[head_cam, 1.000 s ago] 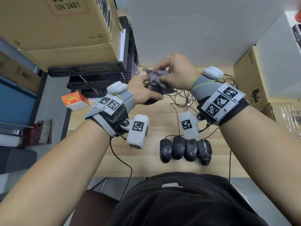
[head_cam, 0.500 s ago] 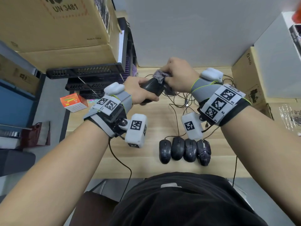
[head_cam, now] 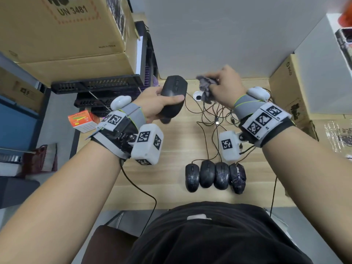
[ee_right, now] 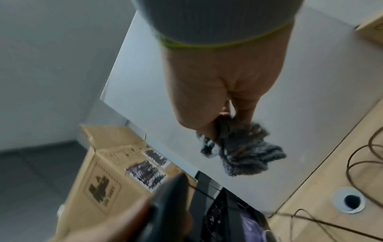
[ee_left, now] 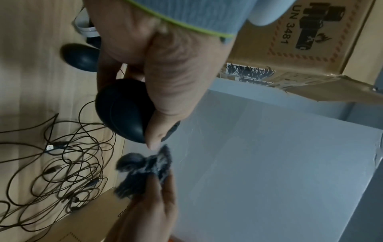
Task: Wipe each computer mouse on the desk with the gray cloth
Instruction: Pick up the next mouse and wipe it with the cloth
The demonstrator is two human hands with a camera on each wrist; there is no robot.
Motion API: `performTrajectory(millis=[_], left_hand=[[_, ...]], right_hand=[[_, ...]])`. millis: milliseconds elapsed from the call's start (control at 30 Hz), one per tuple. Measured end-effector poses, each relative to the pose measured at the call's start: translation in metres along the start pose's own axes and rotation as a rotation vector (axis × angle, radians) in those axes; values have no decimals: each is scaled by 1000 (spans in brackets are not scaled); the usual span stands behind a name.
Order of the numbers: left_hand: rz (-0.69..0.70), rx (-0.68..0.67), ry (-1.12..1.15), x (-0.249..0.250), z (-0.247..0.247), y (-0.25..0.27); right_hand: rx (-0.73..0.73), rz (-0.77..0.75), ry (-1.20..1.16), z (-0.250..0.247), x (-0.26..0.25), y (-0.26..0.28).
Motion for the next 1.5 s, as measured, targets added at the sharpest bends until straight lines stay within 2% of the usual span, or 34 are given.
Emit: performTrajectory(millis=[67,100,167,233,300,367,433,500,667,767,833,967,1033,1133,1233,1300,1400,1433,1500], left_hand=[[-7,-5,8,-2,1,0],[-7,-3,7,-3,3,-1],[14,6,-5,-1,5,-1],[44,-3,-22,3,8,-1],[40,-29,3,3,8,1],[24,-65,61,1,7,1],[36,-94,95,1,7,1],[57,-123,127,4,12,-1],[114,-165,194,12,21,2],[140,-229,122,7,23,3],[127,-242,37,3,24,3],[77,-257,-25,3,30,5],[116,-259,-26,9,32,11],[133,-249,-82,7,30,7],[94,-156,-88,-1,21,1],[90,-178,-101,0,26,2],[70,-155,-143,3,35,5],[88,-140,-157,4,35,4],[107,-115,-171,5,32,3]], right_hand=[[77,-9,-241,-5,-8,2],[70,-60,-343,-4,-19,3],[-61,-192,-417,7,-43,4],[-166,-279,-336,19,-51,7],[-131,-246,-225,17,-36,5],[-26,-136,-175,6,-12,2],[65,-62,-221,-2,3,0],[89,-57,-356,2,-1,0],[-6,-122,-686,19,-36,7],[-168,-166,-843,24,-41,13],[-172,-117,-814,24,-31,10],[104,-56,-671,12,-15,2],[58,-96,-656,19,-23,1],[-171,-184,-590,26,-37,5],[-368,-177,-520,22,-36,8],[-295,-161,-515,15,-37,2],[-45,-175,-541,5,-46,-9],[-45,-199,-531,6,-51,-10],[-182,-239,-453,16,-58,-9]])
Point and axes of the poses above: each hand's wrist, its own y-axis away from the middle knuckle, its own z-axis out of the palm, x = y × z, the point moved 7 cm from there along -y, towards the middle knuckle, and after that the axes turned 12 degrees about -z, right-handed, at the moved point
